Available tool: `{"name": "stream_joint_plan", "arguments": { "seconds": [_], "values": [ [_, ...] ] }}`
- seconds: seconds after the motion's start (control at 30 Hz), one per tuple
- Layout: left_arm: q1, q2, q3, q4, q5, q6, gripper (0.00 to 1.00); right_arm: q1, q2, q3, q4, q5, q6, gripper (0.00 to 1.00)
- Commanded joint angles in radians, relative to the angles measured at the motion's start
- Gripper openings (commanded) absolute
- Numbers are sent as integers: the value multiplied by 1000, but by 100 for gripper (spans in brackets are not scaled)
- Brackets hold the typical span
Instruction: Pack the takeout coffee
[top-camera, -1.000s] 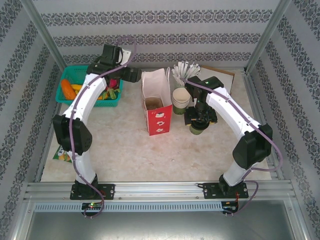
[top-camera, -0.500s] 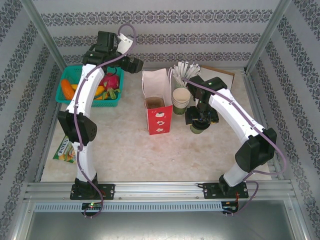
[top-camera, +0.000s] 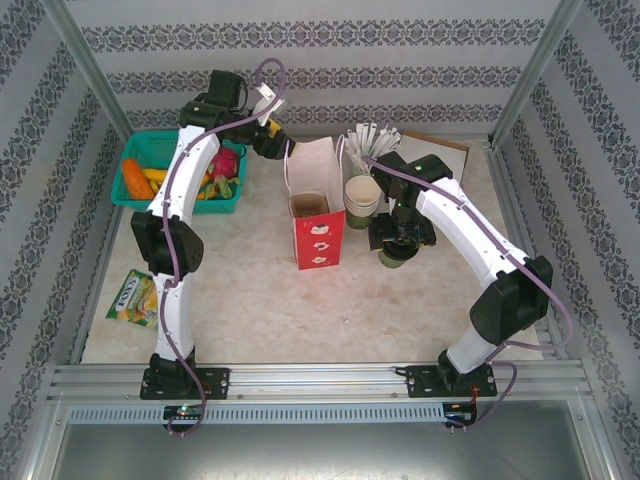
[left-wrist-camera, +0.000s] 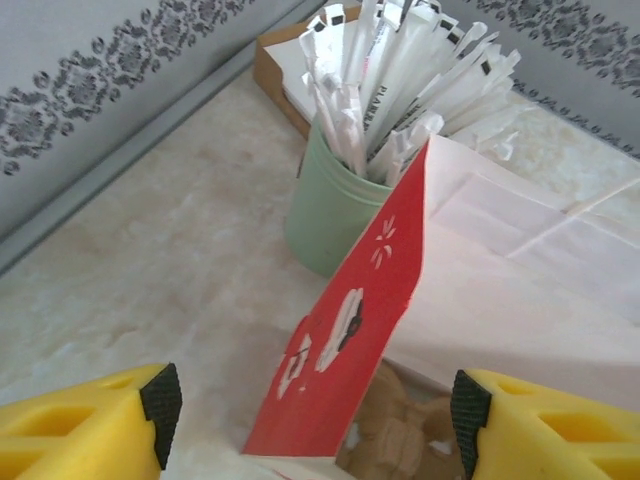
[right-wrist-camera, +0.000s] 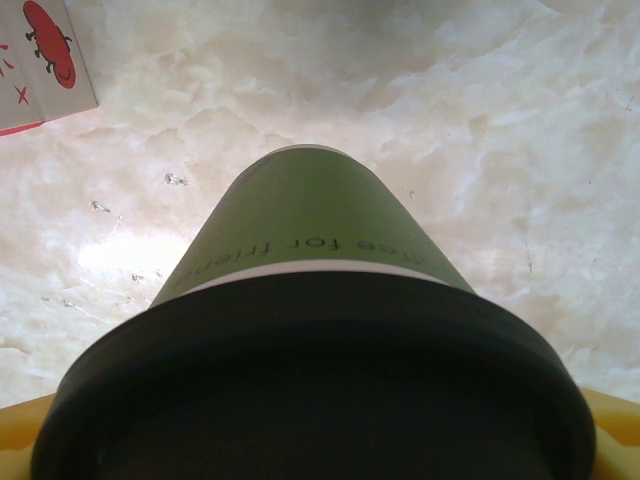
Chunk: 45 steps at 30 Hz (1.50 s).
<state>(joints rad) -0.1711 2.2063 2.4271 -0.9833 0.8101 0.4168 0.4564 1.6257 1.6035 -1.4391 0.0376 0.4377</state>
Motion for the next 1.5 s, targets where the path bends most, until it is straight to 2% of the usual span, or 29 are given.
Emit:
{"name": "stream_joint_plan", "arguments": {
  "seconds": [0.0, 0.2, 0.5, 0.67, 0.9, 1.03, 1.1, 1.3, 1.47],
  "values": [
    [-12, 4, 27, -44, 74, 7, 67, 14, -5, 16, -9, 26, -17, 73],
    [-12, -37, -29, -110, 35, -23, 58, 17, -15, 25, -7, 26, -27, 73],
    [-13, -258, -382, 82, -18, -174, 53, 24, -51, 77, -42, -15, -68, 73],
    [-22, -429, -615, 204, -111, -307, 52, 44, -79, 126, -90, -19, -79, 73],
    [-59, -644, -824, 220, -149, -395, 57, 50, -117, 201, -99, -55, -105, 72],
    [-57, -710, -831, 170, -324, -379, 73, 57, -137, 247, -108, -86, -121, 72],
    [-54, -714, -821, 138, -364, -325, 79, 62, -145, 275, -115, -90, -120, 71],
    [-39, -632, -701, 71, -315, -274, 86, 78, -174, 361, -95, -128, -125, 71],
    [-41, -485, -549, -39, -248, -241, 81, 99, -175, 432, -17, -195, -137, 71]
  ]
}}
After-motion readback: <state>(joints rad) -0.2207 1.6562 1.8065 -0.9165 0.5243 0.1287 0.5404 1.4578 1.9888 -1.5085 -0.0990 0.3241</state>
